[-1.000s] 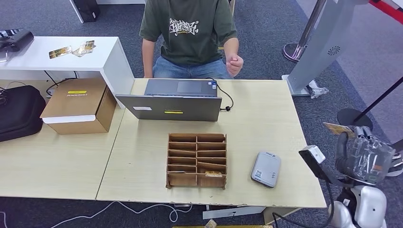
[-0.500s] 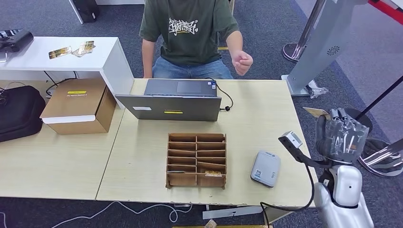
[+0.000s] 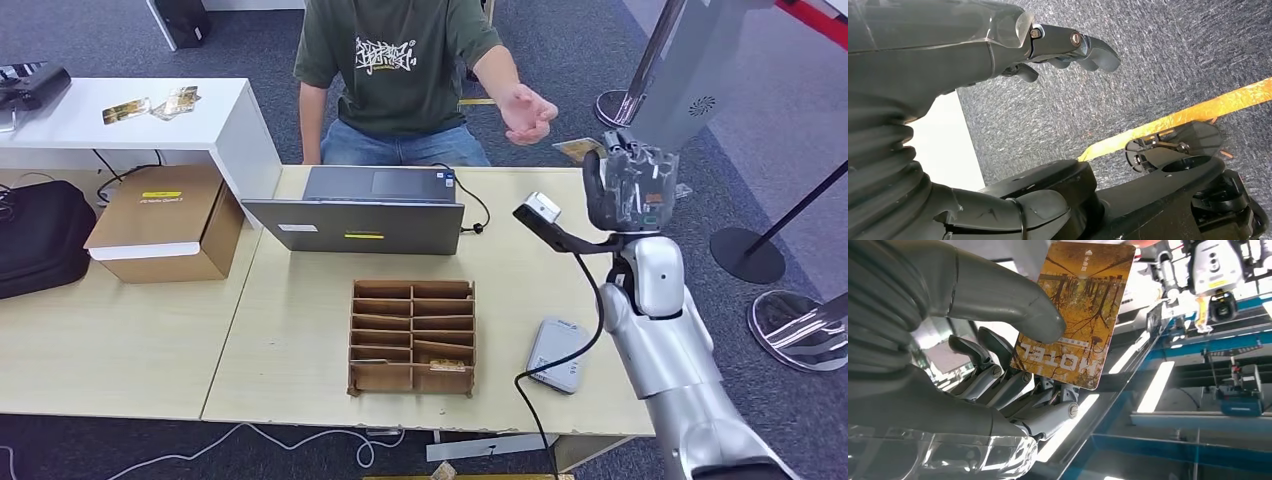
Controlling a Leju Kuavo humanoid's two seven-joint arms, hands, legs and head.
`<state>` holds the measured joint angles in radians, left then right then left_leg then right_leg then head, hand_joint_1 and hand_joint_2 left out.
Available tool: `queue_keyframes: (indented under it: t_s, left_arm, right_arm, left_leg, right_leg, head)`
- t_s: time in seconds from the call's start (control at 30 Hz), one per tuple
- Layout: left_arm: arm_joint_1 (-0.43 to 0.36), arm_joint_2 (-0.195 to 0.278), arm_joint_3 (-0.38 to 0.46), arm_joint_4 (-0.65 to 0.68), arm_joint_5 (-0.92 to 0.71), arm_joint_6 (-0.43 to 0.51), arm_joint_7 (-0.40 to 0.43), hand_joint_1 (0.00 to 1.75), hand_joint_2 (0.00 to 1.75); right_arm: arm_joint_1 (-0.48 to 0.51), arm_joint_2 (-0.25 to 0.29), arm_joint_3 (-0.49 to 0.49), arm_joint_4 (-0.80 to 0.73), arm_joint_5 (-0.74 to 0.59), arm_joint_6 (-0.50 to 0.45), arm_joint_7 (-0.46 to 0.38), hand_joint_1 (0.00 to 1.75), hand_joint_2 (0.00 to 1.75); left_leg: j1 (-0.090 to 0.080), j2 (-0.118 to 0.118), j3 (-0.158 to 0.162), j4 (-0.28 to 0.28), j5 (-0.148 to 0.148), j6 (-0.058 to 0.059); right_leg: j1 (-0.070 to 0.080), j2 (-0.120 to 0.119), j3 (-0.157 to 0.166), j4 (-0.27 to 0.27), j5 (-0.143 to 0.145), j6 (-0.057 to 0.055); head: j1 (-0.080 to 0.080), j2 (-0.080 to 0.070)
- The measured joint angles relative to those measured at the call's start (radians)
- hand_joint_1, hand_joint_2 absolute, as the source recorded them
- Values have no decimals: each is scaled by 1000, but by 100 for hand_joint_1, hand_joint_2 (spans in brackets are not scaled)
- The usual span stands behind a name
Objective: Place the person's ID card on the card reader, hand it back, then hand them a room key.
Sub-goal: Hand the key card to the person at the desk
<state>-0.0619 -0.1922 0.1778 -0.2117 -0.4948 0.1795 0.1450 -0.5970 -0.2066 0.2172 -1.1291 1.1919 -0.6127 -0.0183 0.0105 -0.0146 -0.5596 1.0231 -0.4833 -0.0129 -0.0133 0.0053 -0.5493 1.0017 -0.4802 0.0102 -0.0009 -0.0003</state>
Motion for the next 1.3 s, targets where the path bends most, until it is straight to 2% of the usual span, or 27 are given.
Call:
queue_keyframes:
  t_s: [0.07,0.13,0.4,0.9,1.3]
  left_arm:
    - [-1,0,0,0,-5,0,2,0,175]
    - [-2,0,0,0,-7,0,3,0,175]
    - [-8,0,0,0,-27,-5,17,0,175]
    - [-15,1,0,0,-49,-15,36,0,175]
    - [-18,3,0,0,-55,-24,48,0,175]
  right_arm:
    - [-103,39,47,92,-34,2,-4,175,175]
    - [-158,66,71,146,-44,5,-4,175,175]
    - [-308,155,142,325,-40,14,15,175,175]
    - [-420,212,176,483,-37,22,42,175,175]
    - [-481,245,196,589,0,46,105,175,175]
  left_leg:
    - [0,0,-1,0,1,-1]
    - [0,0,-1,0,1,-1]
    - [0,0,-2,0,2,-1]
    - [0,-1,-2,0,2,-1]
    - [0,-1,-2,0,2,-1]
  right_leg:
    - [0,0,-1,1,1,-1]
    - [0,0,-2,1,1,-1]
    - [0,0,-3,2,1,-1]
    - [0,0,-3,2,1,-2]
    - [0,0,-3,2,1,-2]
  head:
    - [0,0]
    - [0,0]
    - [0,0]
    - [0,0]
    - [0,0]
